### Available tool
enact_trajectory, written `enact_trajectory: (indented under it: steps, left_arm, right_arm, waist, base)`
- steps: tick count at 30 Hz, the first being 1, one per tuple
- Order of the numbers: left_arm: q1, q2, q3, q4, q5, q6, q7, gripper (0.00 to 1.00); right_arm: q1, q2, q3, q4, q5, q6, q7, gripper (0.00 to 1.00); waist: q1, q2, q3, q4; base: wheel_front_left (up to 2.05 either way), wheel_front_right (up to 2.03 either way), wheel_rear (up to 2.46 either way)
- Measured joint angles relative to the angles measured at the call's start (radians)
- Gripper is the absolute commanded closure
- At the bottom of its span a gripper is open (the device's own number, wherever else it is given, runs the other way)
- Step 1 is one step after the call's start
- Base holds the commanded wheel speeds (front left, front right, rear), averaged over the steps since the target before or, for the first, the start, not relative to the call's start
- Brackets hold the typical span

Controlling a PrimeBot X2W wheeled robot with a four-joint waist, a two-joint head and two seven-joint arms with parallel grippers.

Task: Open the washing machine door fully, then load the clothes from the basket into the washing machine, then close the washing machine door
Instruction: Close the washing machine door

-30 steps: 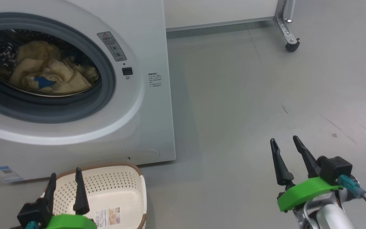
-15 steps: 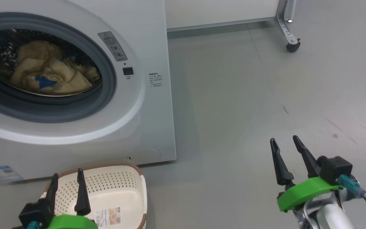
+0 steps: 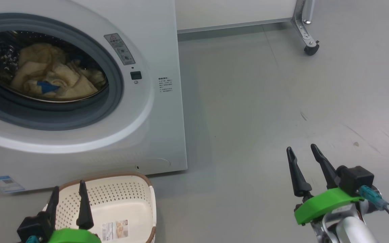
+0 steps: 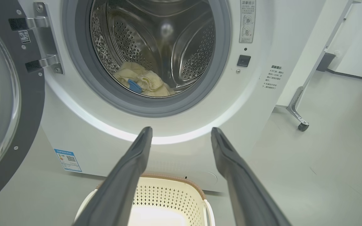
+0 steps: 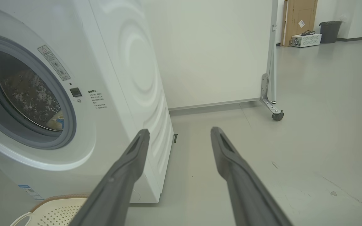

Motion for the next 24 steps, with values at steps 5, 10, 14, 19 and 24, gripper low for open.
enact_trajectory:
  steps: [5, 10, 14, 19, 24]
  left_arm:
    - [-0.012, -0.001, 0.011, 0.004, -0.01, -0.003, 0.0, 0.0]
    - [-0.019, -0.002, 0.012, 0.005, -0.01, -0.003, 0.0, 0.0]
    - [-0.019, -0.002, 0.011, 0.006, -0.01, -0.003, 0.0, 0.0]
    - [-0.018, -0.002, 0.008, 0.006, -0.01, -0.003, 0.0, 0.0]
    - [-0.018, -0.002, 0.008, 0.002, -0.03, -0.003, 0.0, 0.0]
  right_arm:
    - [0.0, 0.0, 0.0, 0.0, 0.001, 0.0, 0.0, 0.0]
    - [-0.001, 0.0, 0.002, 0.005, 0.001, 0.0, 0.0, 0.0]
    - [-0.001, 0.0, 0.002, 0.005, 0.001, 0.0, 0.0, 0.0]
    - [-0.001, 0.0, 0.005, 0.006, 0.006, 0.0, 0.0, 0.0]
    - [-0.001, 0.0, 0.015, 0.01, 0.009, 0.0, 0.0, 0.0]
  waist:
    - [0.0, 0.0, 0.003, 0.001]
    - [0.0003, 0.0, 0.002, 0.005]
    - [0.0003, 0.0, 0.0, 0.008]
    - [0.0, 0.0, -0.002, 0.012]
    - [0.0, 0.0, -0.002, 0.013]
  base:
    - [-0.7, 0.7, 0.0]
    - [-1.33, 1.33, 0.0]
    - [-1.86, 1.86, 0.0]
    - [-2.13, 2.13, 0.0]
    - [-2.07, 2.05, 0.02]
